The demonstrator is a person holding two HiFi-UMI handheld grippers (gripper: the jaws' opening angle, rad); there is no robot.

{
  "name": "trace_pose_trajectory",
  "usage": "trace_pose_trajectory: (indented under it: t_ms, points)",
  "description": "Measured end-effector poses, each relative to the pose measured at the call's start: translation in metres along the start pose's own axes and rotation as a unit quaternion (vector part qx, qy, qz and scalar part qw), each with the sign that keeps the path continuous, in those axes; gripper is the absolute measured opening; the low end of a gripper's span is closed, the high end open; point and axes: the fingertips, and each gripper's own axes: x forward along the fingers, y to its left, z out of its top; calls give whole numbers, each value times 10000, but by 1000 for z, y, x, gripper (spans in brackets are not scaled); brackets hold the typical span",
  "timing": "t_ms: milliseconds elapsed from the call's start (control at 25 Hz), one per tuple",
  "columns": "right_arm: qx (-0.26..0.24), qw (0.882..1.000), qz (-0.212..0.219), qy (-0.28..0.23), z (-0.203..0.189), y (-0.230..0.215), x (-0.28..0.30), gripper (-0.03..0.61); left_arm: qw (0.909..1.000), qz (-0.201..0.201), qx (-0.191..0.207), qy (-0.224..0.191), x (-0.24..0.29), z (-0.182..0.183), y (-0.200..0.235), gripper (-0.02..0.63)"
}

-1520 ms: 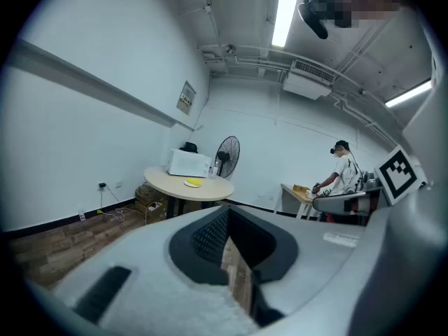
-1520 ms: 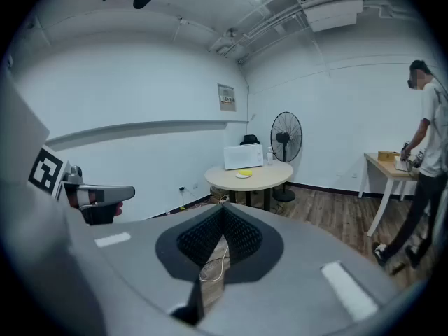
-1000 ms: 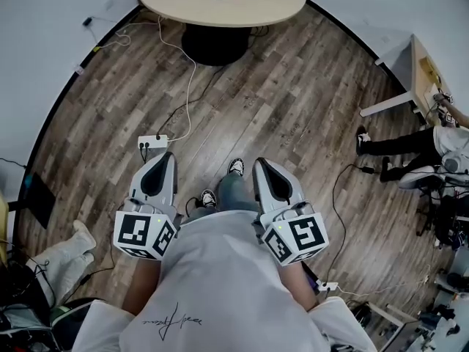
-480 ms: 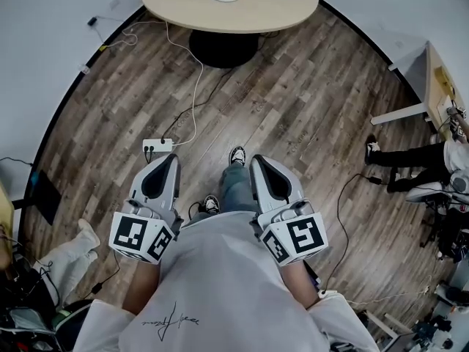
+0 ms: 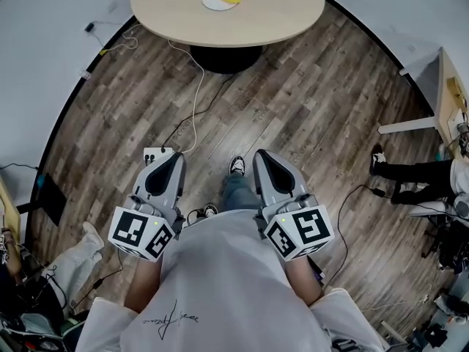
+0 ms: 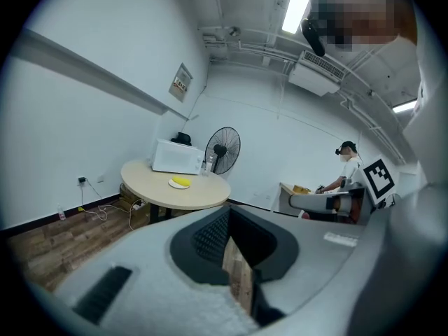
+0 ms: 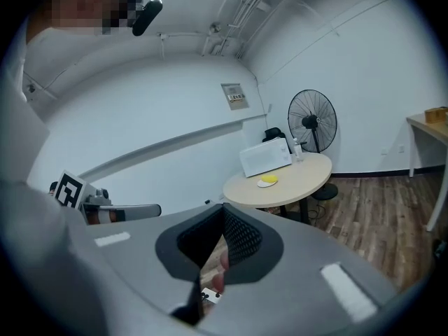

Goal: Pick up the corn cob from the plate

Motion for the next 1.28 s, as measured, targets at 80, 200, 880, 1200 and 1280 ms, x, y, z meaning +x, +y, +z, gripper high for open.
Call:
trace_pose_trajectory:
  t_ms: [80, 200, 880, 1200, 1280]
  points:
    - [28, 10000, 13, -10, 11, -16, 9, 9, 10000, -3, 44, -19, 19, 10, -2, 0]
    - [96, 9999, 53, -48, 25, -37, 21, 9, 9999, 27, 125, -9, 44, 24, -2, 0]
    - [370, 9989, 265, -81, 53, -125, 56, 11, 9994, -105, 174, 294, 135, 38, -35, 2]
    - [487, 9986, 162, -115, 59, -145, 77, 11, 9992, -156, 140, 347, 160, 46, -22, 2]
    - [464, 9988, 144, -116, 63, -150, 85, 11, 9993, -187, 128, 293, 172, 52, -17, 0]
